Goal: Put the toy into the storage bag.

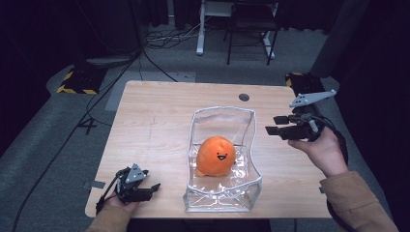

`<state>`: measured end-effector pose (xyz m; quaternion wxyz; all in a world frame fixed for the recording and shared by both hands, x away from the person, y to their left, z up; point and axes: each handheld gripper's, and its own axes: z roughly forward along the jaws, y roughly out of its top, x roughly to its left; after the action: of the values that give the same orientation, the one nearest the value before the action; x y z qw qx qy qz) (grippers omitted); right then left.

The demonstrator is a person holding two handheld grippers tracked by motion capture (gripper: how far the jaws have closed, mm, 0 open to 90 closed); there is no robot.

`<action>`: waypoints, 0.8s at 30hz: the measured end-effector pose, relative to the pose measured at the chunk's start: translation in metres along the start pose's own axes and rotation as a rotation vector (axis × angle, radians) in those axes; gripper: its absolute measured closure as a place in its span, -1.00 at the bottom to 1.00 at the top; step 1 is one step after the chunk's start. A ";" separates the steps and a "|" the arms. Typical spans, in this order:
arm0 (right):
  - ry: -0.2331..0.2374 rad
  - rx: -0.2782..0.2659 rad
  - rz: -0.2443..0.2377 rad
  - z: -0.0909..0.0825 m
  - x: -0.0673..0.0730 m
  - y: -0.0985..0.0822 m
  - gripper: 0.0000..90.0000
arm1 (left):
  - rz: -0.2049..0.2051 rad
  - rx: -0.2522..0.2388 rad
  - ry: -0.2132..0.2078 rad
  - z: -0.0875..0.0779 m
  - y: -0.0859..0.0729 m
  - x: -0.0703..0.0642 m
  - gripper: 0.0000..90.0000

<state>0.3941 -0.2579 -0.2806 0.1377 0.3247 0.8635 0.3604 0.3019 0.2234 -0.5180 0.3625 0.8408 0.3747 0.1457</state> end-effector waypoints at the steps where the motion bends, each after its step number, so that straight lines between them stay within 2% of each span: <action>1: -0.001 -0.003 0.006 0.000 -0.002 -0.002 0.06 | 0.000 0.000 0.000 0.000 0.000 0.000 -0.31; 8: -0.018 -0.014 0.051 -0.001 -0.018 -0.027 0.03 | 0.000 0.000 0.000 0.000 0.000 0.000 -0.31; 13: -0.022 -0.046 0.042 0.002 -0.026 -0.047 0.01 | 0.000 -0.001 -0.001 0.000 0.000 0.000 -0.31; 16: -0.018 -0.056 0.060 0.009 -0.032 -0.063 0.00 | 0.000 -0.001 -0.001 0.000 0.000 0.000 -0.31; 24: -0.024 -0.042 0.120 0.025 -0.041 -0.099 0.00 | 0.001 -0.001 -0.001 0.000 0.000 0.000 -0.31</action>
<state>0.3913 -0.3243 -0.3690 0.1329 0.3774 0.8330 0.3820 0.3017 0.2235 -0.5181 0.3629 0.8409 0.3742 0.1454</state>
